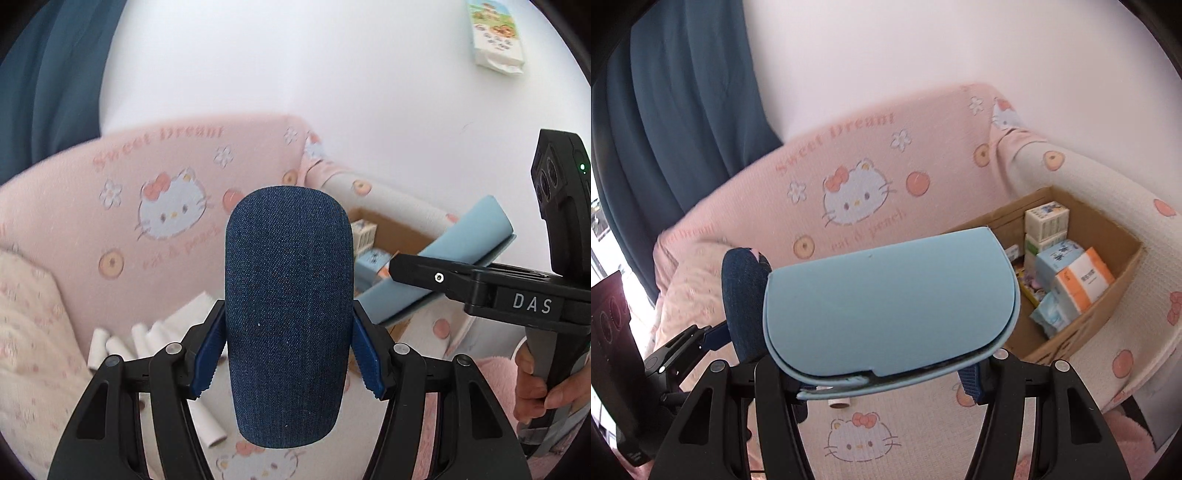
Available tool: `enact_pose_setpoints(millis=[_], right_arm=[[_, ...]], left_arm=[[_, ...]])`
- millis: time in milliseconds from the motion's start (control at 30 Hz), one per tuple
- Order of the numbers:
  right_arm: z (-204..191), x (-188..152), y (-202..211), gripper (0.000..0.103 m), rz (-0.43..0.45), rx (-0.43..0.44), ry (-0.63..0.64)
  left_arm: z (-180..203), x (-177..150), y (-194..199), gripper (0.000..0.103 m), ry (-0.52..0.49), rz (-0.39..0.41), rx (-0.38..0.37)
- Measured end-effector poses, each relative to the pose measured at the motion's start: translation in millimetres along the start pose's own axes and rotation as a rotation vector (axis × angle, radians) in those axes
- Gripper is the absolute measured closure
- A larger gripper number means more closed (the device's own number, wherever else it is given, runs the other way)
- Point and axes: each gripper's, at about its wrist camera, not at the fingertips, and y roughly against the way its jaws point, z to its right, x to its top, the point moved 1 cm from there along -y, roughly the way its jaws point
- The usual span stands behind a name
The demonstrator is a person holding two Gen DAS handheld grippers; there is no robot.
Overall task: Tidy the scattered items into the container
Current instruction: 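Lift the denim pouch with the left gripper while the right lifts the case toward the box, then lower the denim pouch with the left gripper while the right lowers the light-blue case into the box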
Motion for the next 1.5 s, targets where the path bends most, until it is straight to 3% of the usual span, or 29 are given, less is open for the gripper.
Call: enact_pose_setpoints(millis=[200, 600, 733, 1000, 1167, 1300, 1367, 1500], right_arm=[[24, 15, 14, 0.044, 0.039, -0.047, -0.011], [112, 57, 16, 0.044, 0.075, -0.241, -0.092], [139, 76, 9, 0.044, 0.059, -0.298, -0.111], [187, 100, -21, 0.044, -0.055, -0.332, -0.197], [207, 104, -55, 0.044, -0.175, -0.4, -0.246], [222, 101, -78, 0.044, -0.249, -0.355, -0.303], [225, 102, -88, 0.044, -0.271, -0.357, -0.286], [221, 113, -109, 0.044, -0.342, -0.467, -0.128]], left_arm=[[20, 23, -29, 0.036, -0.038, 0.026, -0.054], [68, 86, -109, 0.036, -0.129, 0.046, -0.253], [82, 106, -145, 0.036, -0.129, 0.005, -0.326], [109, 122, -209, 0.036, -0.164, -0.084, -0.459], [121, 117, -255, 0.036, -0.166, -0.184, -0.48], [133, 114, -284, 0.036, -0.17, -0.259, -0.497], [134, 114, -295, 0.036, -0.141, -0.289, -0.505], [126, 110, -318, 0.036, 0.034, -0.377, -0.522]])
